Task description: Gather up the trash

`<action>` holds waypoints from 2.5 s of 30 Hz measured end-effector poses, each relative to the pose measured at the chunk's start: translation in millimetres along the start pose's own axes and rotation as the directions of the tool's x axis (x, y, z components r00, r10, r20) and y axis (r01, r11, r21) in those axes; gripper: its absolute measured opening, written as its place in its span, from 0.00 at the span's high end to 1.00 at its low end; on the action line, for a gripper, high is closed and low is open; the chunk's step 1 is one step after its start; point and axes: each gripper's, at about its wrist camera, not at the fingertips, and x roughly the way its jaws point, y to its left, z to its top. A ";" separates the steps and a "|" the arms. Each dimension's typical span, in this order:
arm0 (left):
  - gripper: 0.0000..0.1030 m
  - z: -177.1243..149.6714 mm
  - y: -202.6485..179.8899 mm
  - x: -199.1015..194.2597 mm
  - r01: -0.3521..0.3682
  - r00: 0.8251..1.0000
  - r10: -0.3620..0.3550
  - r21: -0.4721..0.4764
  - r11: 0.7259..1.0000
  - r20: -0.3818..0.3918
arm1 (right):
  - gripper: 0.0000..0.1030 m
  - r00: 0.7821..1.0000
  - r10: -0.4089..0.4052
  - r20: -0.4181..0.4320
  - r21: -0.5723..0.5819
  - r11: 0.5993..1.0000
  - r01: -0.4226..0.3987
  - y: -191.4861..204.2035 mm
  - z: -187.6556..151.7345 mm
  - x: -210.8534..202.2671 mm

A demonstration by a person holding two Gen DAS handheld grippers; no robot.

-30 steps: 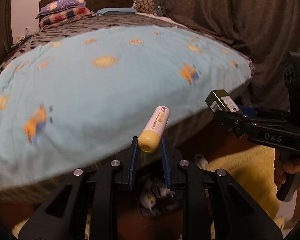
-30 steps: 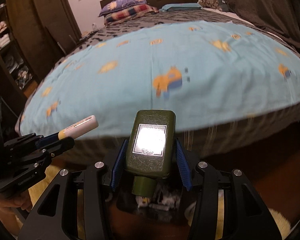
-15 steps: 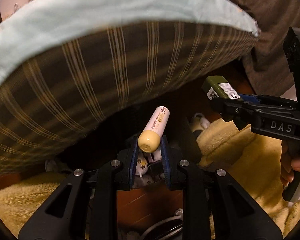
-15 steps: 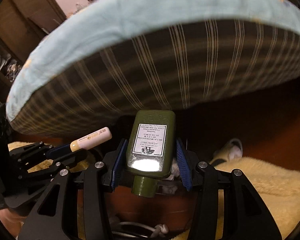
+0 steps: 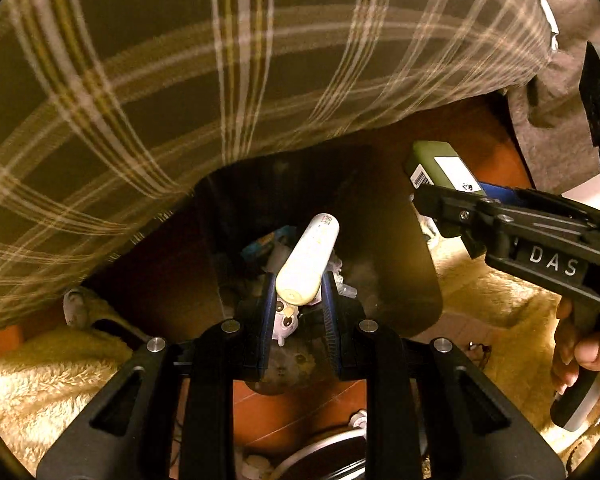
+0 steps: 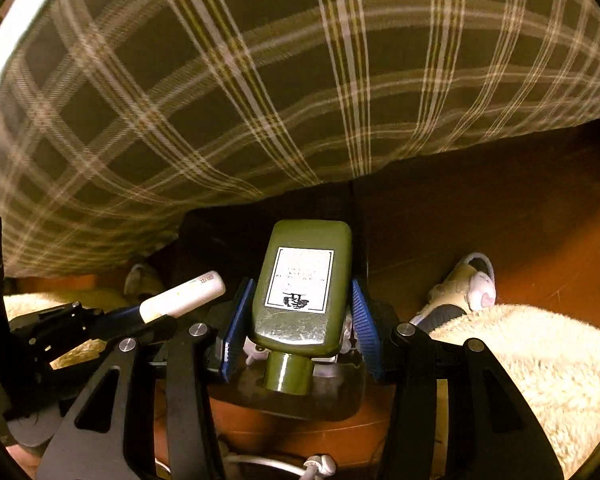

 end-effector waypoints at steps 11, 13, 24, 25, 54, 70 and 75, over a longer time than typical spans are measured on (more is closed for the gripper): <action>0.67 3.7 4.6 -0.6 -0.002 1.000 0.002 -0.038 0.999 -0.006 | 0.32 1.000 -0.001 0.028 0.031 1.000 0.000 -6.3 16.6 -13.6; 0.55 4.4 5.3 -10.1 -0.004 1.000 0.004 -0.043 0.999 0.012 | 0.26 0.999 -0.002 0.052 0.038 0.999 0.000 -8.3 17.7 -23.4; 0.08 0.4 -5.2 -139.6 -0.076 0.952 0.094 -0.071 0.995 0.292 | 0.03 0.943 -0.064 0.325 -0.005 0.998 0.069 0.1 17.0 -141.3; 0.08 0.3 -7.6 -155.2 -0.084 0.939 0.103 -0.073 0.994 0.327 | 0.03 0.933 -0.081 0.351 -0.007 0.996 0.089 2.9 16.5 -153.0; 0.08 -9.0 -42.9 -309.0 -0.191 0.715 0.228 -0.129 0.973 0.661 | 0.03 0.741 -0.150 0.654 -0.010 0.978 0.206 50.2 -8.3 -301.2; 0.08 -12.6 -42.8 -311.2 -0.183 0.708 0.220 -0.126 0.975 0.671 | 0.03 0.733 -0.145 0.665 -0.011 0.979 0.204 53.4 -10.4 -302.6; 0.08 -12.6 -42.1 -312.8 -0.186 0.707 0.225 -0.130 0.974 0.671 | 0.03 0.731 -0.149 0.666 -0.007 0.979 0.205 54.0 -9.4 -302.2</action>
